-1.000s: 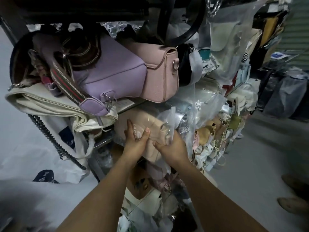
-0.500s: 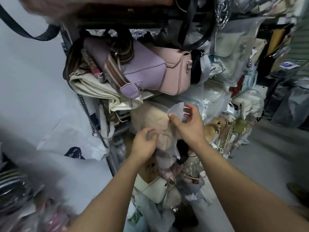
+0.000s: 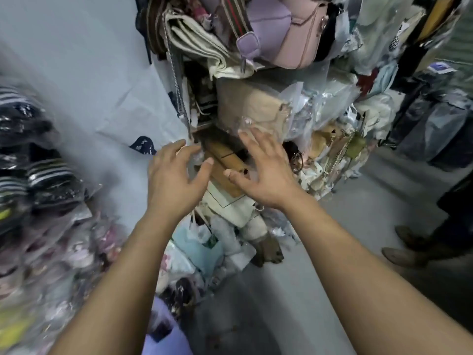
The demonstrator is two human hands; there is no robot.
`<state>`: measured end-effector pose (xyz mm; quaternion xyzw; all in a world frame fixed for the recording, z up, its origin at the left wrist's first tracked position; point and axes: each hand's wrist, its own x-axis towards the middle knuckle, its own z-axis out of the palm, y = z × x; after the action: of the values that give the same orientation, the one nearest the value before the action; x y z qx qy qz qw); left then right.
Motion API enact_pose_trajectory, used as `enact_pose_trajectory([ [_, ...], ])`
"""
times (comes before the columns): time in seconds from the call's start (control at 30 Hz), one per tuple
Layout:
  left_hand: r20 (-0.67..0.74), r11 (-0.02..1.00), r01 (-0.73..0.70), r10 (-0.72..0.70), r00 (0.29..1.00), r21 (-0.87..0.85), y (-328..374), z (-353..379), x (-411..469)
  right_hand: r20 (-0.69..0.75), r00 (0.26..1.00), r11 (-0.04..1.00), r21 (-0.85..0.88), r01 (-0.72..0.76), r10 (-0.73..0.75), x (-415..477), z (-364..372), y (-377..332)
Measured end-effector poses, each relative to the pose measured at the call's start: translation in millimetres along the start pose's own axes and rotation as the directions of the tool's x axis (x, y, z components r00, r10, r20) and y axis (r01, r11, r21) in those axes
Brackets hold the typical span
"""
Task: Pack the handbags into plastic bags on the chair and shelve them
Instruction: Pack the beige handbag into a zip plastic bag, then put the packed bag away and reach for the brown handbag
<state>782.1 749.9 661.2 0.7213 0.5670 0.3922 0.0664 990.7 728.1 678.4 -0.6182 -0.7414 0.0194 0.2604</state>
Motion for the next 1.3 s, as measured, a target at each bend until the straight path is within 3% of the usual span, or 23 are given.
enact_pose_trajectory([
  [0.2,-0.013,0.960,0.152,-0.154,0.988,0.234,-30.8,-65.4,-98.0,0.100,0.980,0.985,0.009,0.173,-0.173,-41.6,13.0,-52.5],
  [0.37,-0.181,0.918,0.257,-0.210,0.961,0.301,-41.0,-110.8,-181.5,0.094,0.942,0.940,0.144,0.308,-0.323,-91.4,39.1,-78.5],
  [0.5,-0.193,0.832,0.387,-0.336,0.922,0.397,-50.3,-153.3,-255.7,0.149,0.910,0.899,0.281,0.336,-0.387,-138.2,69.0,-114.1],
  [0.73,-0.369,0.641,0.630,-0.511,0.776,0.437,-88.9,-240.6,-369.2,0.188,0.779,0.751,0.468,0.465,-0.599,-182.2,117.1,-232.7],
  [0.97,-0.481,0.496,0.813,-0.656,0.581,0.305,-153.7,-322.7,-469.5,0.295,0.613,0.644,0.592,0.484,-0.733,-219.2,175.9,-376.7],
  [1.3,-0.547,0.333,0.910,-0.727,0.414,0.246,-291.0,-488.4,-584.2,0.385,0.436,0.571,0.672,0.471,-0.813,-295.0,276.0,-628.4],
])
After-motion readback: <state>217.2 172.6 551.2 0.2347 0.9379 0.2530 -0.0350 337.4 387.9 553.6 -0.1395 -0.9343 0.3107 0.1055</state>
